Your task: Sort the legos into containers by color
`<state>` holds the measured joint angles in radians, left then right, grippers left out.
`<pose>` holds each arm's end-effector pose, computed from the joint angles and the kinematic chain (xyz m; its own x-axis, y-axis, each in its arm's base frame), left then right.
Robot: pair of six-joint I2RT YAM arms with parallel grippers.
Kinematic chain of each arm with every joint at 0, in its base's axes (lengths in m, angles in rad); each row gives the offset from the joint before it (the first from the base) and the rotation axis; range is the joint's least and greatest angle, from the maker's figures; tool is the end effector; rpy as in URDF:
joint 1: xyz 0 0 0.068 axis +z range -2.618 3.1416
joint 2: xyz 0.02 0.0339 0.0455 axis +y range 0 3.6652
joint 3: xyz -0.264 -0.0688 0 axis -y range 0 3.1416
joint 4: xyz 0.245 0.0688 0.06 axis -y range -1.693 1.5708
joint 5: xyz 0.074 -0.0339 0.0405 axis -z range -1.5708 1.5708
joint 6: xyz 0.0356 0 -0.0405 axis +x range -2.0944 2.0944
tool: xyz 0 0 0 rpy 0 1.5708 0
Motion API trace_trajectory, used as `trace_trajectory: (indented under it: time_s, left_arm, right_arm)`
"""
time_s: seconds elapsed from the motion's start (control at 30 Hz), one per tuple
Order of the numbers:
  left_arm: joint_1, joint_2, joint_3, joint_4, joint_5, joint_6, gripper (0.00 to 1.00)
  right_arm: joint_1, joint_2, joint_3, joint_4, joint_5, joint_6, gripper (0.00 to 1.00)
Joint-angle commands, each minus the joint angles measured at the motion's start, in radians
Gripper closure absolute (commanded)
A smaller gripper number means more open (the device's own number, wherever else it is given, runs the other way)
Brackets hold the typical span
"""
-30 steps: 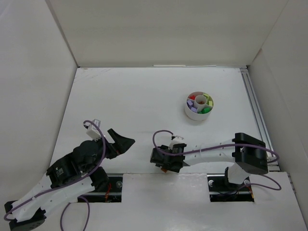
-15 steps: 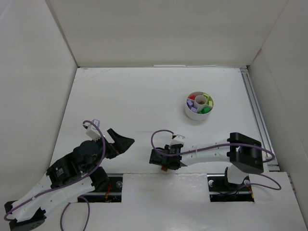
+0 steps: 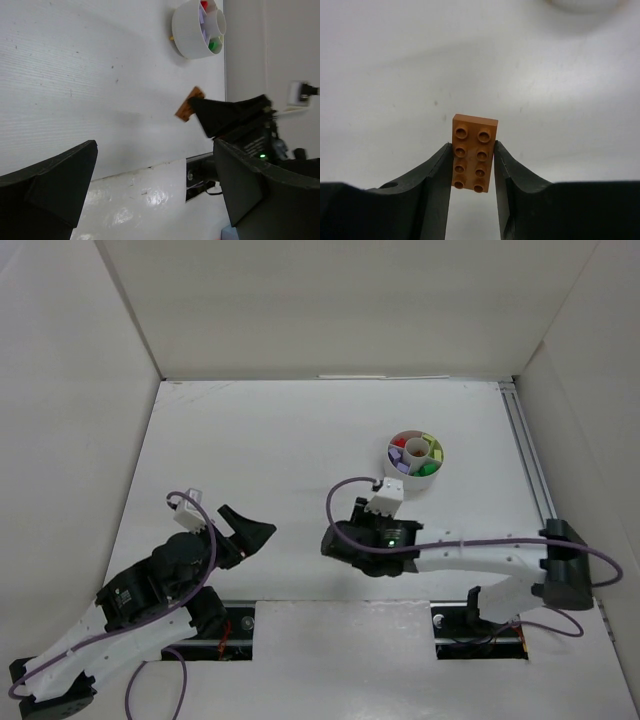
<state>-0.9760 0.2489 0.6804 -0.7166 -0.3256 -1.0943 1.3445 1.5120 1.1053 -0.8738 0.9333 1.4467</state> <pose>0.0458 -0.0474 0.3052 -0.6168 -0.5908 -0.5201 0.1410 0.5671 -0.8115 0.0908 0.2669 0.2440 -0.5510 0.2394 -0.7995 0.1479 0.9708 0.1887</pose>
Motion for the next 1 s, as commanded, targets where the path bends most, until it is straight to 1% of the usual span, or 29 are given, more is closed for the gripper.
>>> trace_trajectory:
  time_s: [0.0, 0.03, 0.07, 0.1, 0.13, 0.17, 0.2, 0.23, 0.27, 0.3, 0.33, 0.37, 0.4, 0.43, 0.47, 0.5, 0.53, 0.6, 0.63, 0.77, 0.8, 0.83, 0.87, 0.97]
  left_arm:
    - [-0.006, 0.021, 0.015, 0.008, -0.061, -0.026, 0.0]
    - [-0.006, 0.021, 0.015, 0.008, -0.082, -0.044, 0.0]
    - [-0.006, 0.032, 0.015, 0.008, -0.092, -0.044, 0.0]
    - [-0.006, 0.045, 0.005, 0.019, -0.092, -0.053, 0.0]
    - [-0.006, 0.055, 0.005, 0.019, -0.102, -0.053, 0.0]
    - [-0.006, 0.064, 0.005, 0.029, -0.118, -0.065, 0.0]
    - [-0.006, 0.073, 0.005, 0.049, -0.118, -0.065, 0.0]
    - [-0.006, 0.096, 0.005, 0.06, -0.127, -0.056, 0.0]
    - [-0.006, 0.11, 0.017, 0.06, -0.145, -0.056, 0.0]
    - [-0.006, 0.122, 0.018, 0.069, -0.145, -0.065, 0.0]
    - [-0.006, 0.144, 0.028, 0.084, -0.162, -0.065, 0.0]
    - [-0.006, 0.154, 0.028, 0.095, -0.173, -0.065, 0.0]
    - [-0.006, 0.167, 0.028, 0.107, -0.187, -0.065, 0.0]
    - [-0.006, 0.177, 0.028, 0.135, -0.187, -0.055, 0.0]
    - [-0.006, 0.202, 0.028, 0.144, -0.2, -0.055, 0.0]
    - [-0.006, 0.214, 0.028, 0.144, -0.216, -0.055, 0.0]
    - [-0.006, 0.226, 0.037, 0.157, -0.216, -0.055, 0.0]
    - [-0.006, 0.262, 0.047, 0.169, -0.23, -0.055, 0.0]
    - [-0.006, 0.274, 0.047, 0.169, -0.24, -0.055, 0.0]
    - [-0.006, 0.364, 0.057, 0.19, -0.25, -0.041, 0.0]
    - [-0.006, 0.412, 0.082, 0.19, -0.262, -0.041, 0.0]
    - [-0.006, 0.437, 0.093, 0.19, -0.262, -0.041, 0.0]
    - [-0.006, 0.46, 0.102, 0.19, -0.271, -0.026, 0.0]
    - [-0.006, 0.539, 0.131, 0.181, -0.28, -0.012, 0.0]
  right_arm:
    - [-0.071, -0.174, -0.021, 0.104, 0.292, -0.362, 0.64]
    - [-0.091, -0.211, -0.039, 0.178, 0.33, -0.476, 0.65]
    - [-0.146, -0.251, -0.065, 0.272, 0.331, -0.6, 0.65]
    - [-0.189, -0.332, -0.131, 0.508, 0.314, -0.879, 0.65]
    - [-0.241, -0.375, -0.172, 0.636, 0.27, -1.007, 0.67]
    - [-0.301, -0.415, -0.214, 0.747, 0.131, -1.11, 0.67]
    - [-0.434, -0.45, -0.281, 0.845, 0.042, -1.197, 0.69]
    - [-0.5, -0.496, -0.303, 0.965, -0.041, -1.295, 0.69]
    - [-0.563, -0.509, -0.317, 1.01, -0.211, -1.347, 0.69]
    - [-0.667, -0.509, -0.327, 1.051, -0.279, -1.4, 0.7]
    - [-0.709, -0.509, -0.337, 1.117, -0.344, -1.498, 0.7]
    - [-0.747, -0.489, -0.337, 1.148, -0.411, -1.551, 0.7]
    - [-0.781, -0.472, -0.337, 1.17, -0.521, -1.581, 0.7]
    - [-0.845, -0.449, -0.319, 1.187, -0.574, -1.6, 0.7]
    - [-0.878, -0.397, -0.306, 1.196, -0.627, -1.637, 0.72]
    - [-0.904, -0.369, -0.294, 1.21, -0.696, -1.637, 0.72]
    - [-0.954, -0.343, -0.283, 1.222, -0.741, -1.652, 0.74]
    - [-0.985, -0.274, -0.259, 1.263, -0.798, -1.68, 0.74]
    - [-0.998, -0.256, -0.249, 1.274, -0.856, -1.694, 0.74]
    - [-1.038, -0.182, -0.234, 1.334, -0.898, -1.72, 0.72]
    - [-1.05, -0.173, -0.234, 1.361, -0.913, -1.72, 0.72]
    - [-1.065, -0.158, -0.245, 1.377, -0.942, -1.708, 0.72]
    - [-1.077, -0.157, -0.245, 1.388, -1.003, -1.708, 0.72]
    - [-1.088, -0.131, -0.255, 1.398, -1.041, -1.708, 0.72]
